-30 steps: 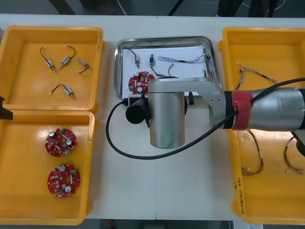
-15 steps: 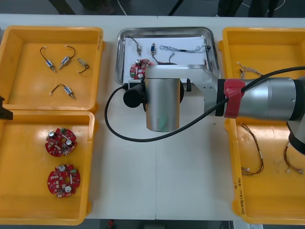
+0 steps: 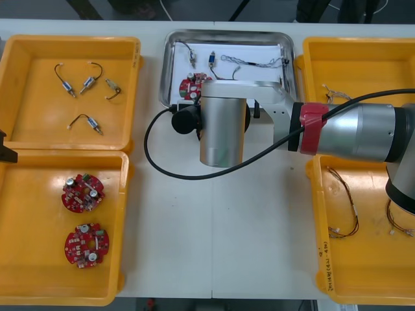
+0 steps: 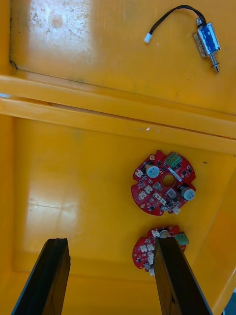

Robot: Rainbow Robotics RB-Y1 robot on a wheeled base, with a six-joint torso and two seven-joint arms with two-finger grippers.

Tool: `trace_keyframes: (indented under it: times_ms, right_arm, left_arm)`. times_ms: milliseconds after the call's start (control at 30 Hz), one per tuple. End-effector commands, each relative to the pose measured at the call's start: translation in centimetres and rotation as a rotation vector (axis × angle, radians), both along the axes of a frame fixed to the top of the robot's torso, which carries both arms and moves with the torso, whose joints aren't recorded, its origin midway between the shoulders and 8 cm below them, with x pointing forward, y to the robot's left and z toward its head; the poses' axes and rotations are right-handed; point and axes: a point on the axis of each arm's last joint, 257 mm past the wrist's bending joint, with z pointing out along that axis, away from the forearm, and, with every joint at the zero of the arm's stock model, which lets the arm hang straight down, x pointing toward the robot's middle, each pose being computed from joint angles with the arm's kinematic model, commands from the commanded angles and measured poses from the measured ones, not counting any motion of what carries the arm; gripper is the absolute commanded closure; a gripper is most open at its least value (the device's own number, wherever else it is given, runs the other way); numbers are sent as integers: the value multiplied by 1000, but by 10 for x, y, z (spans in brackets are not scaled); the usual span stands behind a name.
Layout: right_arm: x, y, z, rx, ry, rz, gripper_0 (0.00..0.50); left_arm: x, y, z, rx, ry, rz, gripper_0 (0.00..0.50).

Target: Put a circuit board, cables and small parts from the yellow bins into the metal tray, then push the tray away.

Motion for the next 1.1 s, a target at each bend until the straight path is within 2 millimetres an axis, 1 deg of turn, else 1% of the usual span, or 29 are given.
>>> trace_keyframes:
  times_ms: [33, 300, 333, 367, 400, 433, 500, 533, 600, 667, 800, 967, 1100]
  right_arm:
    - [10, 28, 38, 10, -58, 63, 500]
    - [11, 30, 38, 11, -59, 71, 500]
    - [12, 29, 38, 10, -59, 70, 470]
    - [11, 31, 37, 12, -56, 72, 391]
    - [10, 30, 36, 13, -48, 70, 301]
    - [10, 30, 35, 14, -45, 72, 265]
    - [9, 32, 35, 18, -44, 75, 130]
    - [9, 32, 35, 17, -43, 77, 106]
    - [10, 31, 34, 14, -43, 77, 12]
    - [10, 31, 35, 16, -44, 77, 0]
    - [10, 32, 38, 18, -43, 74, 0]
    - [-5, 37, 49, 99, 48, 22, 0]
    - [-22, 40, 58, 96, 67, 12, 0]
  left_arm:
    - [-5, 14, 15, 82, -20, -55, 0]
    - [-5, 14, 15, 82, -20, -55, 0]
    - [-5, 14, 15, 82, -20, -55, 0]
    - [-5, 14, 15, 82, -20, -55, 0]
    - [-5, 14, 15, 82, -20, -55, 0]
    - [-5, 14, 15, 82, -20, -55, 0]
    - [-5, 14, 15, 82, -20, -55, 0]
    - [-5, 14, 15, 82, -20, -55, 0]
    - [-5, 14, 15, 82, -20, -55, 0]
    - [-5, 14, 15, 82, -20, -55, 0]
    - [-5, 14, 15, 82, -20, -55, 0]
    - [-5, 14, 15, 82, -20, -55, 0]
    - [-5, 14, 15, 82, -20, -55, 0]
